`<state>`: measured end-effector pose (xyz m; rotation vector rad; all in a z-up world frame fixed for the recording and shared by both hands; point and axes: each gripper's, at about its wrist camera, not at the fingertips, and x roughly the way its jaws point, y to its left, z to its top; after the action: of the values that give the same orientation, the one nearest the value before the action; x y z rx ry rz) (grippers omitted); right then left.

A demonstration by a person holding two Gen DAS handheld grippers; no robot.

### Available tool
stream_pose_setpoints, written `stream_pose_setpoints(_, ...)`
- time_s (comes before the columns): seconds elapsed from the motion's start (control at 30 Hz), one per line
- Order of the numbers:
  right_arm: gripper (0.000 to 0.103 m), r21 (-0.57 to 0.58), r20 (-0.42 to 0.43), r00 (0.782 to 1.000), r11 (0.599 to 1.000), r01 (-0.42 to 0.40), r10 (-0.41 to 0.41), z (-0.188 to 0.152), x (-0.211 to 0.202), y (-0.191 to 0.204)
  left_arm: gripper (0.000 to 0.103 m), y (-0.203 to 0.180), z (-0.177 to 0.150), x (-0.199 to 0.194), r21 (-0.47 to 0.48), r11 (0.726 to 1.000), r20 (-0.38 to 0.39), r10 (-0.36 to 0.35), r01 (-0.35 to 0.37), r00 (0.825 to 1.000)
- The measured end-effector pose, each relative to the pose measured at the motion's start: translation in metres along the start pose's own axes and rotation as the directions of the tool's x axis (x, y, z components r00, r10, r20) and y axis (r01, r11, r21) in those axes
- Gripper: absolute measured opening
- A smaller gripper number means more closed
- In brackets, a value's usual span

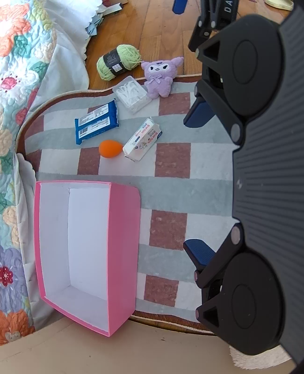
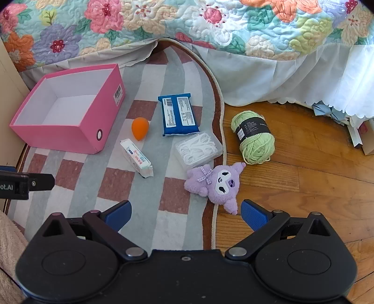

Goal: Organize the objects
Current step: 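Move the left tool toward the purple plush doll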

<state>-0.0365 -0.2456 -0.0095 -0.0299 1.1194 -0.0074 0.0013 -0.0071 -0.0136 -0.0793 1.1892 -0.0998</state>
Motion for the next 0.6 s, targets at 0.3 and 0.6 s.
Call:
stream_pose_setpoints(0.3,0.101,-0.024,0.036,0.999,1.0,-0.004,0.005,-0.0005,-0.0047,0.0051,0.103,0.0047,-0.0023,0.0021,-0.039,0.999,0.013,-0.03,0.031,0.999)
stream_pose_setpoints(0.6,0.102,-0.018,0.042,0.999,1.0,-0.01,0.01,-0.0002,-0.0046,0.0037,0.103,0.0051,-0.0034,0.0,-0.046,0.998,0.035,-0.04,0.041,0.999)
